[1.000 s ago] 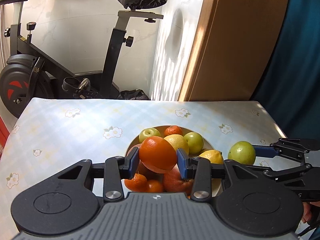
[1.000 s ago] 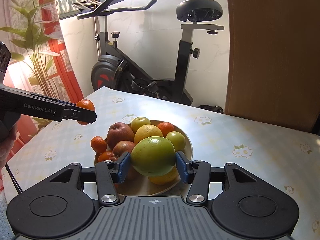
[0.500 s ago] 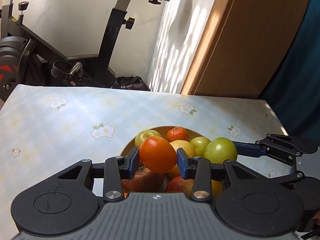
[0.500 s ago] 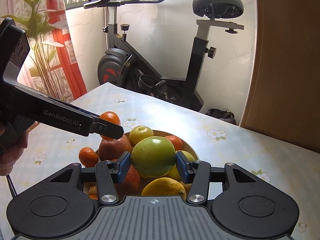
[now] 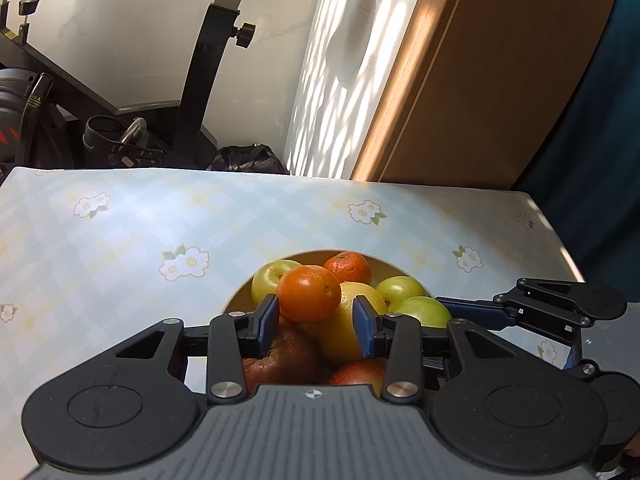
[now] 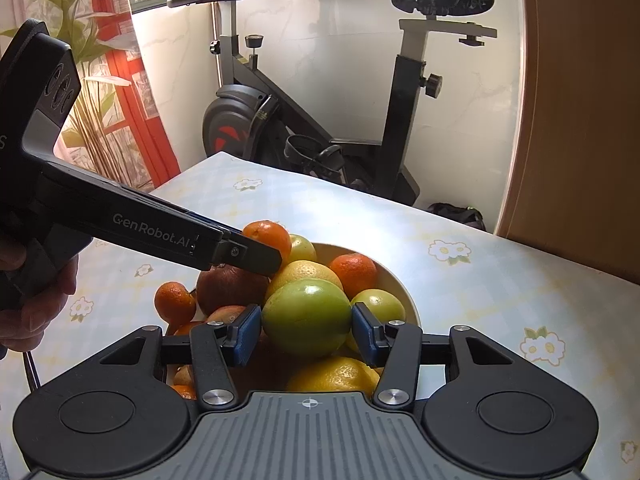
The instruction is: Organize fruits
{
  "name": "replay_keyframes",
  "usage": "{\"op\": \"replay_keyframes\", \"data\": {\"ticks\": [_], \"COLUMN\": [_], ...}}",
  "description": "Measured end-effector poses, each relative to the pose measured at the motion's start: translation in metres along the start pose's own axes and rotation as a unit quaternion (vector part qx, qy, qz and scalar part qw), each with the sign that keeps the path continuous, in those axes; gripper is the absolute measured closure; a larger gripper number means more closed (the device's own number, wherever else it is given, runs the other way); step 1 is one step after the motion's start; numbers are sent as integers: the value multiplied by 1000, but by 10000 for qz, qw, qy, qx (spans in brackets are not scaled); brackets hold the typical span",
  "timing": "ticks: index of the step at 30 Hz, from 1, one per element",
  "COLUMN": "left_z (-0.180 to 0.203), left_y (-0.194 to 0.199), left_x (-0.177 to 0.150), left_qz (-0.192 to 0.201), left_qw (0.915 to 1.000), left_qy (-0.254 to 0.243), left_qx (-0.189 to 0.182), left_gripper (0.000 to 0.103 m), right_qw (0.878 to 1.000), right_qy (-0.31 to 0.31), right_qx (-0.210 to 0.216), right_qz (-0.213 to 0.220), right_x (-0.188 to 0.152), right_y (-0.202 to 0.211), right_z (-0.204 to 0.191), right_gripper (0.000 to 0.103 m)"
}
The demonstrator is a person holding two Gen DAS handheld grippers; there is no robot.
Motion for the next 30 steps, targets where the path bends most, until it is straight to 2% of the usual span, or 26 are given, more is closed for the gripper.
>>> {"op": "replay_keyframes", "data": {"ticks": [10, 19, 28, 30], "left_z": [0, 6, 8, 9], "left_y": [1, 18, 45, 55], "left_x": [-1, -3, -6, -8], "left_qz": [3, 158, 354, 429], "left_qw": [10000, 9999, 9992, 9986], "left_qy": [10, 12, -34, -79], "left_qx": [8, 2, 189, 292], "left_gripper": [60, 56, 55, 48], "right_qw": [10000, 9999, 9993, 9988], "right_qy": [-43, 9, 52, 32], "right_qx": [-26, -137, -304, -383], "right_qz": [0, 49, 220, 292], "right_x": [0, 1, 0, 0], "right_y": [1, 9, 30, 39], "right_z": [1, -5, -13, -15], "right_gripper": [57, 56, 52, 50]}}
Point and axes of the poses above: each gripper's, at about its wrist camera, not at the fingertips, and y roughly against the way its jaws point, z to its right, x to its top, the point moved 5 cm from there along -y, roughly the way its jaws point, and after that the axes turned 15 degrees about -y, right-handed, at the moved point
